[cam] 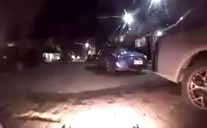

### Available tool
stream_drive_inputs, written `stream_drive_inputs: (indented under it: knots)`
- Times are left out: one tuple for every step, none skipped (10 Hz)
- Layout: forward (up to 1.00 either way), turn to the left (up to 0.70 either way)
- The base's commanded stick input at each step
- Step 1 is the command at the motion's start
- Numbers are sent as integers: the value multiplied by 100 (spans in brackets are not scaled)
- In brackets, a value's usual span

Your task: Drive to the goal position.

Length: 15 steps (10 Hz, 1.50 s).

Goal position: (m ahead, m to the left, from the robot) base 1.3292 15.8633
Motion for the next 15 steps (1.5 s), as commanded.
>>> stream_drive_inputs:
  knots:
    - [60, 0]
    - [60, 0]
    - [60, 0]
    - [60, 0]
    - [60, 0]
    - [60, 0]
    - [60, 0]
    - [60, 0]
    - [60, 0]
    - [60, 0]
    - [60, 0]
    - [60, 0]
    - [60, 0]
    - [60, 0]
    - [60, 0]
